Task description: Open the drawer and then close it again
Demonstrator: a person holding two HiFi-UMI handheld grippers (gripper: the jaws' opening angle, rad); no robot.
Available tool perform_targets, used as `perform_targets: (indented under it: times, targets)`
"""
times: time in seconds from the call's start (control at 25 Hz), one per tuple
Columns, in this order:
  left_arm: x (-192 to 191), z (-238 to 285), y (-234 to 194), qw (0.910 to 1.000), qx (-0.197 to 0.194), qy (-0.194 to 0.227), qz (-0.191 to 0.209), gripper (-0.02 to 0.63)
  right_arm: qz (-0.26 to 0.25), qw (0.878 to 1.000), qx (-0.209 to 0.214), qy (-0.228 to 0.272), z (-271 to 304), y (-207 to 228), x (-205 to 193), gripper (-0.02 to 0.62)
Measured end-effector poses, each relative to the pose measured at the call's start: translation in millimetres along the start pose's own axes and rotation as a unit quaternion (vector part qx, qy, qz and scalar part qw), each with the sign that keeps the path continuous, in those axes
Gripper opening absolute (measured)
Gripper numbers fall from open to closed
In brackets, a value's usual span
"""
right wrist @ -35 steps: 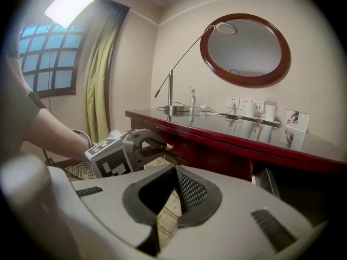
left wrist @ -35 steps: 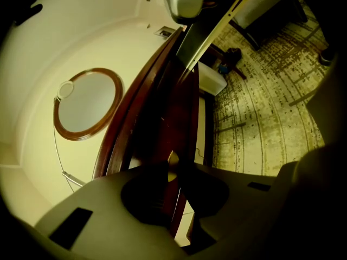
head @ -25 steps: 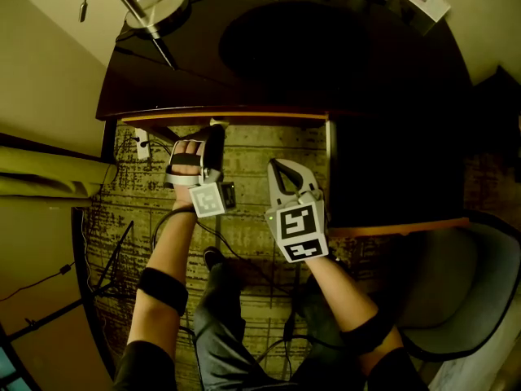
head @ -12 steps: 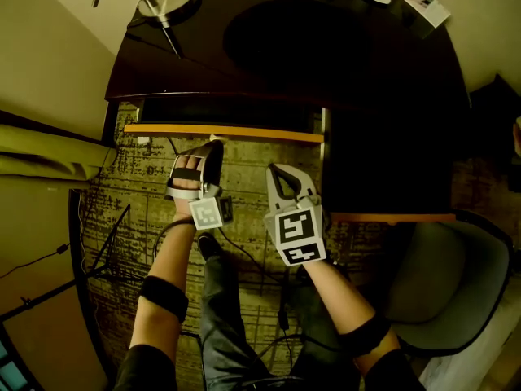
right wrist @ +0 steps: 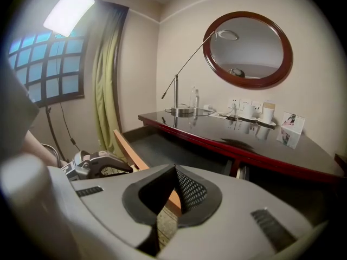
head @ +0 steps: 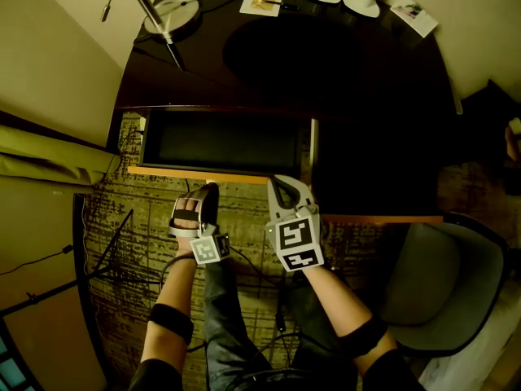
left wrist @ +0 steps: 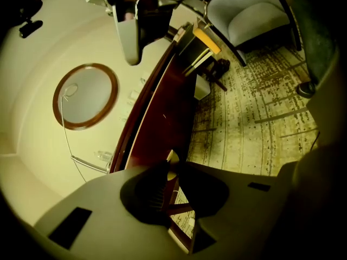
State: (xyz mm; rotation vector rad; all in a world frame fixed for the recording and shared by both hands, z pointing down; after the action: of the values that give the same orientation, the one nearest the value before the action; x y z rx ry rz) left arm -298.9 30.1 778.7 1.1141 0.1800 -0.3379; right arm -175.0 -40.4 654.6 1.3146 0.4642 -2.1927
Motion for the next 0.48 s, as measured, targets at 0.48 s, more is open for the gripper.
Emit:
perform_targets:
  times: [0.48]
  targets:
    - [-3,-39,17,0.9992,-0.031,-0.019,-0.017,0.082,-0.009,1.000,-0.016,-0.009,-22,18,10,0.005]
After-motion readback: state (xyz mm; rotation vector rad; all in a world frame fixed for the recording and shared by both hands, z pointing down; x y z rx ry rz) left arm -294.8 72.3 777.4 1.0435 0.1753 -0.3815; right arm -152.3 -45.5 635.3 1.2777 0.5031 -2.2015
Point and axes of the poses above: the fingertips, and each gripper's own axes: z forward along the fingers, y to its right, x out of its top, the point moved 2 cm from there along -z, backward along the fingers, and after that the axes turned 5 degrees about y, right-handed, at the moved point
